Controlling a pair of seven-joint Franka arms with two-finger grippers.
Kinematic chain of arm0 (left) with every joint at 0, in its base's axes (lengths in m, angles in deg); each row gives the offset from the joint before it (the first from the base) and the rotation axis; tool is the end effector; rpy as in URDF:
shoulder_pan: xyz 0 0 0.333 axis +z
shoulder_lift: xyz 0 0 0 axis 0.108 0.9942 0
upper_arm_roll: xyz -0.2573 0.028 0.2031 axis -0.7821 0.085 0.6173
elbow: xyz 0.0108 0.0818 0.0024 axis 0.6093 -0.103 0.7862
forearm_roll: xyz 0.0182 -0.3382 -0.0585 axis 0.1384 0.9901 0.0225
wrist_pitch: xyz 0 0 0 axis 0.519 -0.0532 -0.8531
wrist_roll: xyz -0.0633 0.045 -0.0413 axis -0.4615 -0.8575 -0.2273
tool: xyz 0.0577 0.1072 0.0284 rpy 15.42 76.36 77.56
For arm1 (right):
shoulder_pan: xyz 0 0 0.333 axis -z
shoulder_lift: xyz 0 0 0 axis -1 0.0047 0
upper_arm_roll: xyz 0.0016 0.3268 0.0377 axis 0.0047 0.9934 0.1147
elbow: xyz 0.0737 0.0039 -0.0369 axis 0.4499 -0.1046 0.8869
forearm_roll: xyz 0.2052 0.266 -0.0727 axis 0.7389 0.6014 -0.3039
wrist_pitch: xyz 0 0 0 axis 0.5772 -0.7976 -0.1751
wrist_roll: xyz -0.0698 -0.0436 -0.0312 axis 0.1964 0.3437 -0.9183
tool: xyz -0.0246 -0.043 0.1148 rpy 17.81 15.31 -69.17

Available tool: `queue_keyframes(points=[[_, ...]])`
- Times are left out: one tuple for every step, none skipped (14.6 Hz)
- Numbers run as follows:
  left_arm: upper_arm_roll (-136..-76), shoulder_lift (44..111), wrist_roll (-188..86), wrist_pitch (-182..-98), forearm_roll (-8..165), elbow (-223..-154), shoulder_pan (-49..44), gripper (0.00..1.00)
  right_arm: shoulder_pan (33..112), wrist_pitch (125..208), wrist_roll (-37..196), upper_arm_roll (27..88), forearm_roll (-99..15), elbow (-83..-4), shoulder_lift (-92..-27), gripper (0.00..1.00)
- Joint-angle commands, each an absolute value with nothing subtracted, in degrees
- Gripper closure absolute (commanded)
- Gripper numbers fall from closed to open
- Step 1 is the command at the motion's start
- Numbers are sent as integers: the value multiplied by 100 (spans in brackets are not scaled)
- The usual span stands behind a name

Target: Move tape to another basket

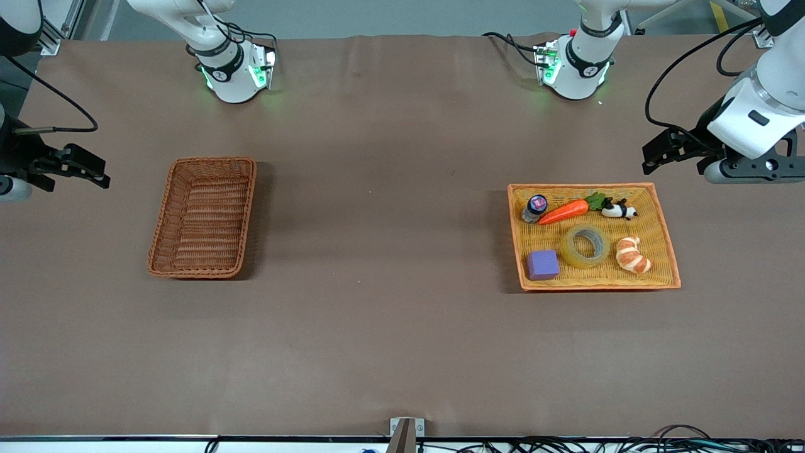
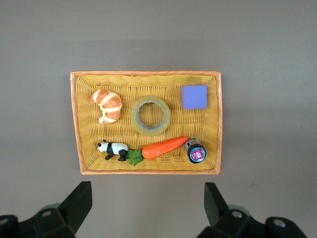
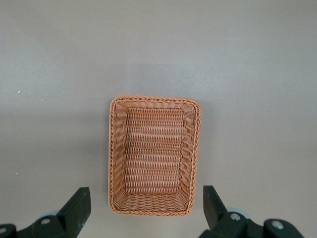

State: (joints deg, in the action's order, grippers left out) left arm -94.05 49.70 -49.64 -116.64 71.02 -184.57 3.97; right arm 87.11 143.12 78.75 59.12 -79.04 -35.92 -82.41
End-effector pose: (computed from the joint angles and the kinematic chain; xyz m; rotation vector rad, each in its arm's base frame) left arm 0.4903 -0.0763 0.6054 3.1198 -0.0125 0.0032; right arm 0.5126 -0.0127 0.6032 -3.1391 -0.0779 0.0057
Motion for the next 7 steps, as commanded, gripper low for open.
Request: queue_keyframes(points=[[-9414,4827,-5052,-11722,7082,-18627,409,0,8806,14291,7890,5989,-7900,-3685,-8350,0],[-9414,4862,-5053,-11722,7055,-18592,409,0,8806,14290,7899,5989,-7900,-3685,-8350,0],[-9405,4871,-5053,-11722,7054,-18583,418,0,8806,14290,7899,5989,-7900,-3685,-8350,0],[-9397,4872,-5088,-11705,7054,-18574,435,0,8806,14299,7899,5989,-7900,-3685,-8333,0],[-9397,4872,-5088,-11696,7054,-18566,427,0,8806,14299,7899,5989,-7900,-3685,-8333,0],[-9397,4872,-5088,-11687,7054,-18574,427,0,8806,14299,7899,5989,-7900,-3685,-8350,0],[-9397,4880,-5071,-11687,7054,-18574,427,0,8806,14299,7899,5989,-7900,-3685,-8333,0]])
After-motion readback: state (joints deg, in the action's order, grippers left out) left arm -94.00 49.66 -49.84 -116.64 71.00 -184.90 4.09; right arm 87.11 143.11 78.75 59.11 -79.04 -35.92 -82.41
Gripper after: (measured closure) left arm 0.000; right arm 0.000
